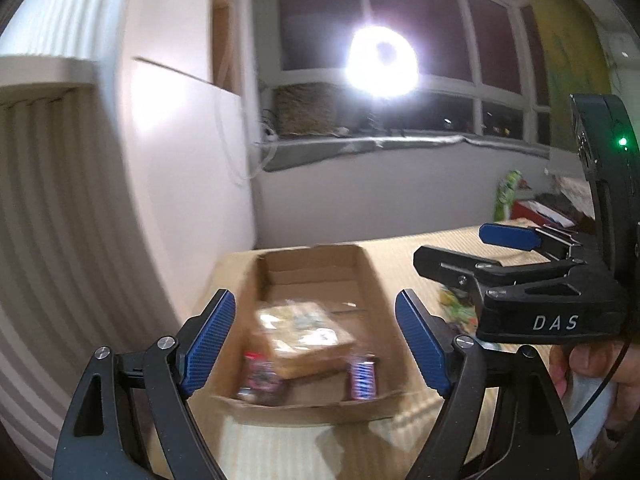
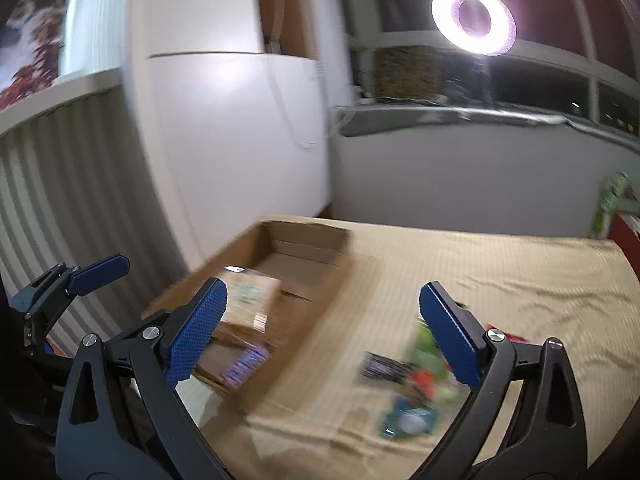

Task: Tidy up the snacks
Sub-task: 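Move both tools back toward the remaining small snacks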

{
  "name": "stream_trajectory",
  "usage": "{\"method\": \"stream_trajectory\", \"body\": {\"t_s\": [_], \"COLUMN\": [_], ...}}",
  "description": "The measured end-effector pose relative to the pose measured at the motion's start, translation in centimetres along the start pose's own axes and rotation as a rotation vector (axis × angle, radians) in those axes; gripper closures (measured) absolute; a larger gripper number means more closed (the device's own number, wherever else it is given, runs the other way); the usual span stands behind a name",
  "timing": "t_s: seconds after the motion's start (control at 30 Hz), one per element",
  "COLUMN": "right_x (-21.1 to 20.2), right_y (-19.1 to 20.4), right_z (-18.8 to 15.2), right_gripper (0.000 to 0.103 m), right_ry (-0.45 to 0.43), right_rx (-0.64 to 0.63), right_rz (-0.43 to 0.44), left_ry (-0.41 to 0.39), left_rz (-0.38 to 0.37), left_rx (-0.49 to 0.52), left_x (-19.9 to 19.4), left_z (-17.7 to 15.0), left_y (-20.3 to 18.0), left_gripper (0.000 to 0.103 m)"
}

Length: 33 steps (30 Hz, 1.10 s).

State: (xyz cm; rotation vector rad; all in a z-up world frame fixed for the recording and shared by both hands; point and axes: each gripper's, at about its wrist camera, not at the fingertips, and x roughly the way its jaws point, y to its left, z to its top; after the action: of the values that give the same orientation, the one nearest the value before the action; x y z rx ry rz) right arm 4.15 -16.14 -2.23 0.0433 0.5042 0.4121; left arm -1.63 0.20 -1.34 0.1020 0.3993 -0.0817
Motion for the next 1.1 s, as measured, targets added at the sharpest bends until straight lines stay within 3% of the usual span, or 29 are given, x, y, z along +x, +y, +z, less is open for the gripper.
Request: {"method": "stream_trajectory", "body": {"t_s": [0.27,0.43,0.83,1.1], "right_x": [-6.8,-9.5,-10.1,-7.5], "right_y": [-9.7,-11.2,-10.7,-12.7], "right_z": [-3.3,-3.8,-4.2,-7.0], "right_gripper": [0.004,0.004,0.004,0.004], "right_ry": [-0.002,-0.015,-0.021,0.046], "right_rx": [0.135,0.140,0.140,0.176], "right_rz": [-0.226,-0.281,-0.272,-0.284], "left_ry": [0.044,0.034,0.024,0.065], "left_rz": [-0.199,-0.280,-0.269,-0.278], "left_rx": [0.091,0.138,0.138,0.133], "left_x": [2.4,1.8,1.0,2.6], "left_z": [0.1,0.4,0.5,-0.5], "left_y": [-9.0,-12.2,-12.4,-13.1], "left_gripper": [0.021,0.021,0.021,0.021]}}
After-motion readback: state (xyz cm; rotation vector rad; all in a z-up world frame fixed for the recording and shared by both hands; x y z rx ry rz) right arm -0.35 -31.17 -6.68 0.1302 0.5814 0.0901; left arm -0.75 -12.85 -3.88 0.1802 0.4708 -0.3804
